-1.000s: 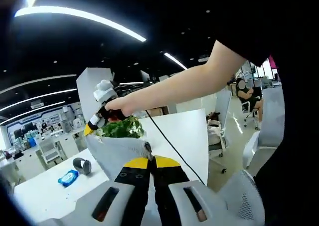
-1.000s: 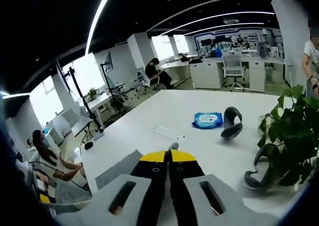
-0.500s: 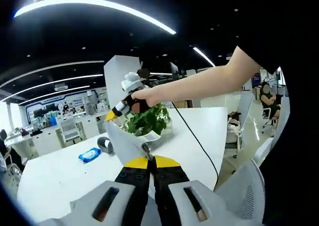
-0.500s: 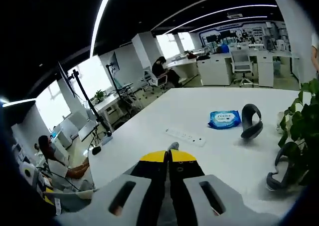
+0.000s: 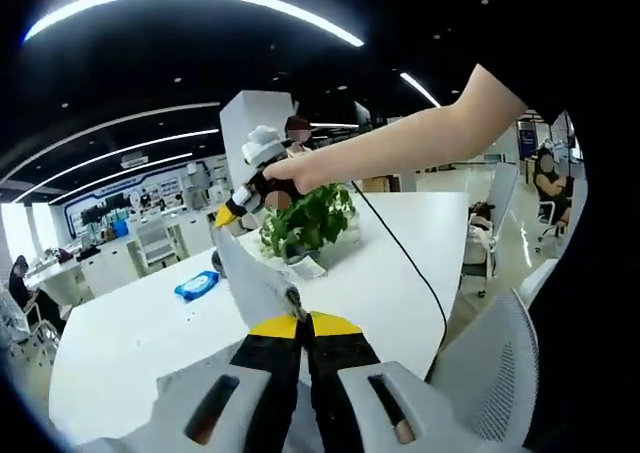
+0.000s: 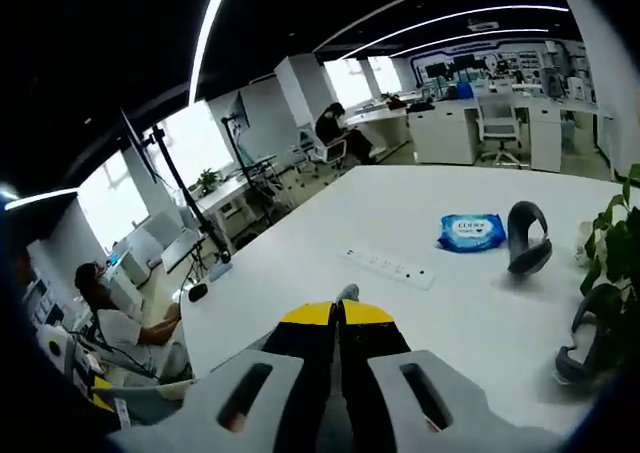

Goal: Fold the towel on the table until its edges align and the towel forms a compact rectangular stack.

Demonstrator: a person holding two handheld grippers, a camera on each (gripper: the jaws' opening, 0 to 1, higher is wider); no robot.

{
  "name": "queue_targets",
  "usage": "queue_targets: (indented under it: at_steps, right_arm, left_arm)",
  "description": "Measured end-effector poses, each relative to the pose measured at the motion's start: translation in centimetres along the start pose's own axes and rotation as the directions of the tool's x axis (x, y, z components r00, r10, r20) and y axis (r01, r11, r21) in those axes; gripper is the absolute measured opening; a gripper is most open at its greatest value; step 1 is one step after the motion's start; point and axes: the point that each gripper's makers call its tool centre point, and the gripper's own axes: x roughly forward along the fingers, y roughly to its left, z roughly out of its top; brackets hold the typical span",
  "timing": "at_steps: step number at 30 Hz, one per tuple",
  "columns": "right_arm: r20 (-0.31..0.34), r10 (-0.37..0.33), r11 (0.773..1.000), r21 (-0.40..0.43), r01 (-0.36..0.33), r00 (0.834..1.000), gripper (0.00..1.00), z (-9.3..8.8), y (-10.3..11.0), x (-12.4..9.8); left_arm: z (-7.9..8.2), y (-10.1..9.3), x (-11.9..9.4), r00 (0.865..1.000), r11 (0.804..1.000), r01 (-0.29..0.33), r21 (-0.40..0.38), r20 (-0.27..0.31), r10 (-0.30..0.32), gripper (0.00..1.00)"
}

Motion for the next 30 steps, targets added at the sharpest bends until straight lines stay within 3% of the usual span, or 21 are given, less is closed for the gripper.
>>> queue_targets:
  at_steps: [7,14,20,30]
  right_arm:
    - [0.002,0.015,1.0,0.019,-0.015,1.0,0.0,0.0,0.1,0.9]
    - [0.015,0.042,0.998,0.042,-0.043,0.999,0.0,0.2,1.3,1.7]
    - [0.003,0.058,0.997,0.041,-0.058,0.998,0.0,-0.2,2.4,3.4]
    - [-0.053,0.071,0.997,0.04,-0.069,0.996,0.0,-2.6,4.0,6.2]
  left_arm:
    - [-2.3,2.2,-1.1,0.996,0.997,-0.08,-0.008,-0.048,0.079,0.01]
    - [-3.6,4.7,-3.0,0.989,0.984,-0.145,-0.098,-0.045,0.142,0.01]
    - [-4.9,4.9,-3.3,0.985,0.985,-0.159,-0.072,-0.082,0.153,0.01]
    - [-9.2,5.5,-4.4,0.972,0.978,-0.185,-0.094,-0.162,0.169,0.01]
